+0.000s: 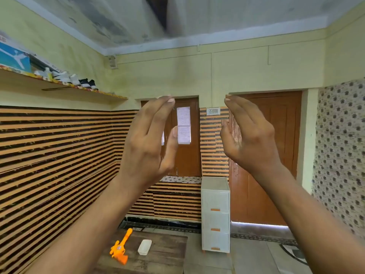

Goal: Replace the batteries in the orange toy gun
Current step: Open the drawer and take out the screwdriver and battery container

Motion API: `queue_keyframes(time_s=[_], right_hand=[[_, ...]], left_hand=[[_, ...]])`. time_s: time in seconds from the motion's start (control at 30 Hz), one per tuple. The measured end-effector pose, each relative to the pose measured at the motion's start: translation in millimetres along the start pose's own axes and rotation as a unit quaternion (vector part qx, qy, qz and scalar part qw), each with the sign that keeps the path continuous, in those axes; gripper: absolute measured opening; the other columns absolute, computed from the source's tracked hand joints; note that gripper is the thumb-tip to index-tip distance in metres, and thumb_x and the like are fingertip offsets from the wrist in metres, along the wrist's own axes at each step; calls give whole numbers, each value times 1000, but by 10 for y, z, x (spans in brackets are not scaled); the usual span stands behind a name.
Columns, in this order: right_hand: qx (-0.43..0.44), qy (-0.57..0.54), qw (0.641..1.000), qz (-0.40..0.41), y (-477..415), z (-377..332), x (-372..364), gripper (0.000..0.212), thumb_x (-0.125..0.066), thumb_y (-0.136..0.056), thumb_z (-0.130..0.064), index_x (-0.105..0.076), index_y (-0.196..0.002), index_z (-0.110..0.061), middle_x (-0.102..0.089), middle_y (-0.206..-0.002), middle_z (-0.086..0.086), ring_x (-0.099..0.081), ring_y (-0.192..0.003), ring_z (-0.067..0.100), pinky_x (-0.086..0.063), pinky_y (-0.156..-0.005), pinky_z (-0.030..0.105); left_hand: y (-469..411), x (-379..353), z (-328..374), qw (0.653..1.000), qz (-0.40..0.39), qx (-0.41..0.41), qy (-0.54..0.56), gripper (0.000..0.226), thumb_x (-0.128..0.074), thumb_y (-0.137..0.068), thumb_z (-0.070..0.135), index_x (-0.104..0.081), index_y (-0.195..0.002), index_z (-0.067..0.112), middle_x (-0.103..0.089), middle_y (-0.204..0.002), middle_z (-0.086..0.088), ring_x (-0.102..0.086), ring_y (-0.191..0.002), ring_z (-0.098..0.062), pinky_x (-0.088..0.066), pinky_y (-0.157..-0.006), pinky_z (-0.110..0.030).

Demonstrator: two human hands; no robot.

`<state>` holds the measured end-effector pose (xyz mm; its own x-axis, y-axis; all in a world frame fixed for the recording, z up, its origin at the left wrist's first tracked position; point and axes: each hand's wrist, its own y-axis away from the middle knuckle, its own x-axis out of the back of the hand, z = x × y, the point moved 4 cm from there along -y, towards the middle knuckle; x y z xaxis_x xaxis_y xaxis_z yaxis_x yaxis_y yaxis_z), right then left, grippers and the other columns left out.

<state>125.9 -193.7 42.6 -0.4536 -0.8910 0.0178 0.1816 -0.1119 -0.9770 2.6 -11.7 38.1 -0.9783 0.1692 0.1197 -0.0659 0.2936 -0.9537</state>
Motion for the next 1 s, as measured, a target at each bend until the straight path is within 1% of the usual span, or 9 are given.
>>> queue_keyframes(time_s=[0.2,0.33,0.4,0.47,0.57,0.7,0.77,0.87,1.0], right_hand=[[2,1,1000,18,13,-16,6,36,-64,-94,-10,-68,-125,8,-70,-124,24,-68,-117,37,-56,-102,41],[-21,-32,998,48,38,-39,58,23,-68,-92,-5,-73,-113,5,-74,-107,19,-71,-99,32,-55,-88,32],[-47,-64,995,52,85,-68,79,19,-71,-93,-4,-74,-110,4,-75,-103,15,-71,-93,27,-57,-84,31],[-94,-114,988,44,155,-96,90,17,-72,-94,-4,-74,-110,1,-76,-102,11,-72,-92,22,-58,-82,30],[-210,-201,957,5,344,-78,74,16,-72,-96,-7,-75,-111,-5,-76,-102,5,-73,-93,13,-58,-80,20],[-305,-235,922,-38,703,-22,39,14,-73,-96,-12,-76,-110,-12,-76,-98,-6,-71,-92,6,-55,-78,12],[-343,-249,904,-53,895,6,32,13,-74,-95,-11,-76,-107,-15,-74,-95,-10,-70,-90,3,-52,-76,9],[-387,-267,880,-63,1194,75,43,12,-74,-95,-10,-77,-106,-15,-74,-93,-9,-70,-89,6,-54,-78,13],[-424,-275,861,-58,1564,246,79,12,-74,-95,-8,-77,-104,-14,-75,-94,-2,-73,-90,15,-64,-82,34]], left_hand=[[3,-21,-13,1000,8,0,-7,42,-54,-102,10,-54,-139,-10,-56,-142,-24,-53,-136,-34,-44,-113,-49],[18,6,69,999,29,27,24,38,-56,-100,5,-57,-135,-9,-61,-137,-20,-57,-131,-29,-46,-111,-40],[53,-2,134,997,35,53,51,33,-57,-100,4,-61,-131,-7,-64,-133,-17,-61,-126,-26,-47,-108,-35],[103,-26,188,993,25,83,86,29,-57,-100,4,-63,-127,-5,-68,-125,-13,-64,-119,-23,-52,-100,-34],[221,-117,292,980,-13,140,143,23,-58,-102,7,-67,-122,1,-70,-116,-6,-66,-109,-15,-56,-90,-35],[416,-285,454,946,-46,232,223,20,-62,-101,10,-68,-120,7,-71,-114,1,-68,-111,-14,-57,-93,-32],[517,-373,509,929,-51,268,249,19,-63,-100,10,-69,-119,10,-71,-113,1,-68,-111,-16,-57,-93,-34],[690,-556,606,903,-51,321,280,16,-64,-99,8,-70,-115,11,-73,-111,2,-69,-110,-19,-57,-93,-36],[951,-853,786,872,-71,376,305,14,-66,-99,6,-71,-112,8,-74,-108,-1,-70,-107,-19,-58,-92,-35]])
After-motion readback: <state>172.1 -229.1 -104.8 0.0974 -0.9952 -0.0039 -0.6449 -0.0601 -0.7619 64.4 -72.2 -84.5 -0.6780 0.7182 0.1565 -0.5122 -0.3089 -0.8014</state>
